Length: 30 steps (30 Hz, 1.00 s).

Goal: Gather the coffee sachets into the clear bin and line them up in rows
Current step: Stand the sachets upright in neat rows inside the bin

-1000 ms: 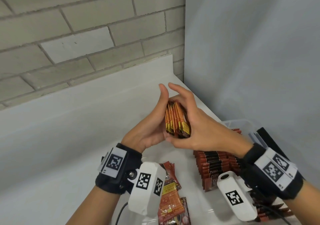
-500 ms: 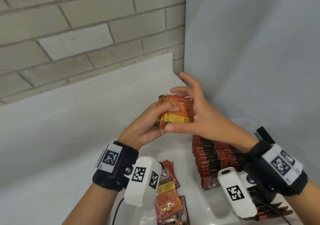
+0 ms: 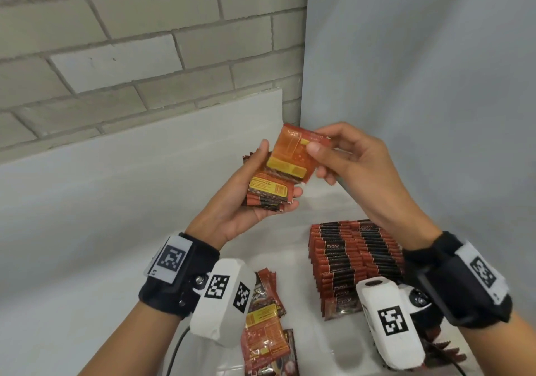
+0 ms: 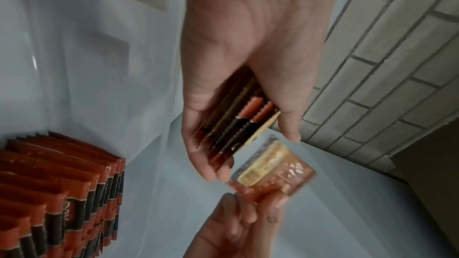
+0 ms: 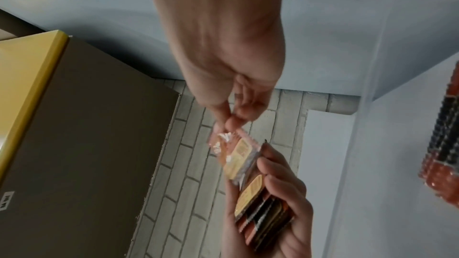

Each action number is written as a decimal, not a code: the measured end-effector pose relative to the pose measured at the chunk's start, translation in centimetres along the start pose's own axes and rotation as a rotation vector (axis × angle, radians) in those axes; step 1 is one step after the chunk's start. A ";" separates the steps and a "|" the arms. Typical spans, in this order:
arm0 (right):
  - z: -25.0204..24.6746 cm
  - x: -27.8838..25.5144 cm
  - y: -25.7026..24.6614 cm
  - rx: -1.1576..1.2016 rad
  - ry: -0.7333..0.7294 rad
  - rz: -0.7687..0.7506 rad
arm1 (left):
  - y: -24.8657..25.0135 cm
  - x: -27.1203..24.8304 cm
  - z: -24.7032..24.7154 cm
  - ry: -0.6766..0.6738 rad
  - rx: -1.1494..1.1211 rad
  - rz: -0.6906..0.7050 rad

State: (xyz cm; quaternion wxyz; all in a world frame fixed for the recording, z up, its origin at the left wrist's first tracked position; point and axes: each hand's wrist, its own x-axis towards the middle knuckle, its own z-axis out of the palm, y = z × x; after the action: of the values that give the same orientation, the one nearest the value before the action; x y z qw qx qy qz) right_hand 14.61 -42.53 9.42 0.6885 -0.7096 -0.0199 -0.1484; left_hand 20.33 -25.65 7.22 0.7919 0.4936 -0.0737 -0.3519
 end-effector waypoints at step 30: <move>-4.4 -1.5 -3.9 -0.246 -0.329 0.352 | -0.2 0.2 -0.1 0.029 -0.198 0.318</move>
State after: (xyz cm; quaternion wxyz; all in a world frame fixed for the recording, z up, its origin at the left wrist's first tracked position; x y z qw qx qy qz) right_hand 11.49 -46.42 12.87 0.5997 -0.7951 0.0103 0.0895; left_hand 20.42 -25.77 6.98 0.8833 0.4001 -0.1046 -0.2207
